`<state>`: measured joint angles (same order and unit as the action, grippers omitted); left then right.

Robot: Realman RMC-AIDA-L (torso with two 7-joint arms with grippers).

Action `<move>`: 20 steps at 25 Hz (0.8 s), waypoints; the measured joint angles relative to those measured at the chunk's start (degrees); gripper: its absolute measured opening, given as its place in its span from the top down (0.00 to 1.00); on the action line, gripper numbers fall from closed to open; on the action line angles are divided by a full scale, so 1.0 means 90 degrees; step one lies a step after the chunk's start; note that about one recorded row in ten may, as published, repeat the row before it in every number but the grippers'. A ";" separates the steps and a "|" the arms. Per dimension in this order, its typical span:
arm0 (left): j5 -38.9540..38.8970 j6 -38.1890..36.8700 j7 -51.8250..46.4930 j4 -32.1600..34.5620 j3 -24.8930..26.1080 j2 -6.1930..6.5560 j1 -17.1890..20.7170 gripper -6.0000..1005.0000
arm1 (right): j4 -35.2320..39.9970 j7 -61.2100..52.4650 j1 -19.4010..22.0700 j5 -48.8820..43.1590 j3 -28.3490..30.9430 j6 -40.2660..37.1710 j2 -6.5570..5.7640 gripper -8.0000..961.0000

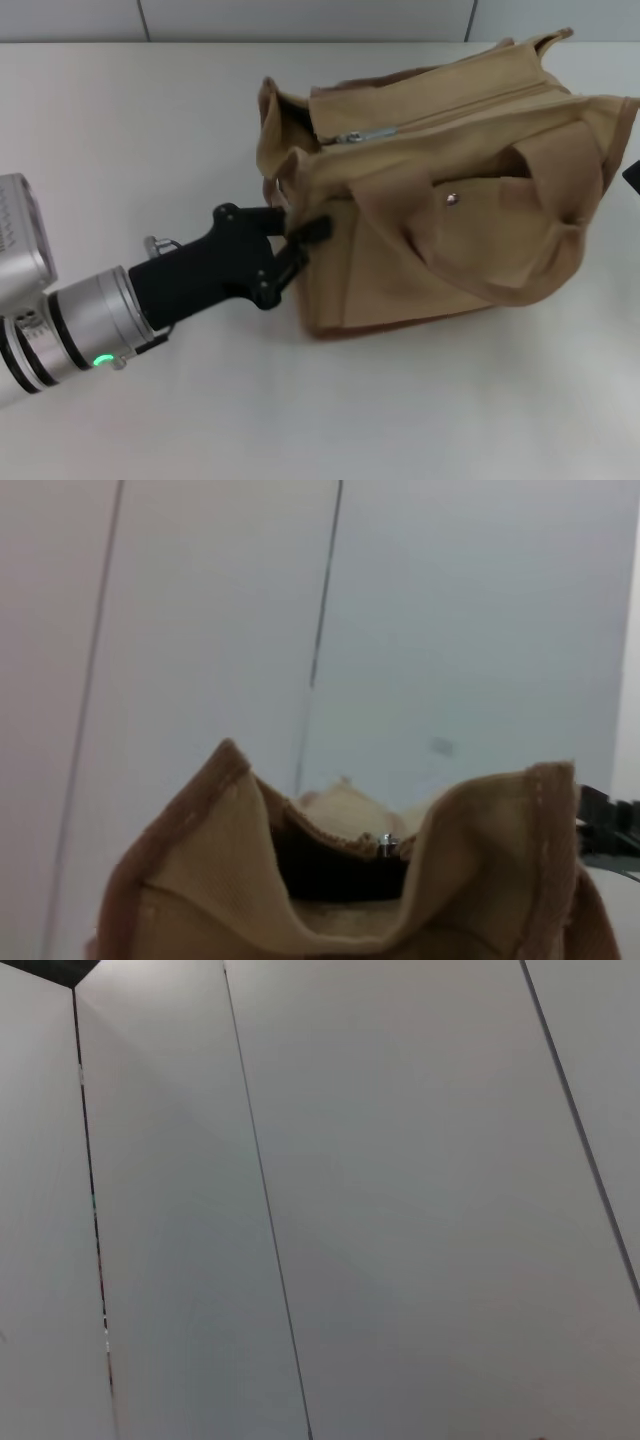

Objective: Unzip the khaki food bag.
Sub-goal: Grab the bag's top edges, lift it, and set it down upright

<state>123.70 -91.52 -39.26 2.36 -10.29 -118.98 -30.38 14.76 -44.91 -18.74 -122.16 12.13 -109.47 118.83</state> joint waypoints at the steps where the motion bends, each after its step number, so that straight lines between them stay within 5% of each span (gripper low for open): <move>1: -0.0004 -0.0002 0.0003 0.0032 0.0063 0.0010 0.0008 0.85 | 0.0000 0.0000 0.0000 0.0000 0.0000 0.0017 0.0005 0.12; 13: -0.0838 -0.1448 0.0007 0.0908 0.1041 0.0073 -0.0076 0.95 | -0.0205 0.0019 -0.0087 0.0000 0.0000 0.0216 0.0020 0.12; 20: -0.0850 -0.1450 0.1500 0.0145 -0.0070 0.0001 -0.0169 0.94 | -0.0463 0.0417 -0.0187 -0.0042 -0.0066 0.0418 0.0046 0.14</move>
<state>116.05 -104.57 -25.76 3.67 -10.93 -118.96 -31.91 10.60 -41.15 -20.42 -122.53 11.54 -105.71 119.24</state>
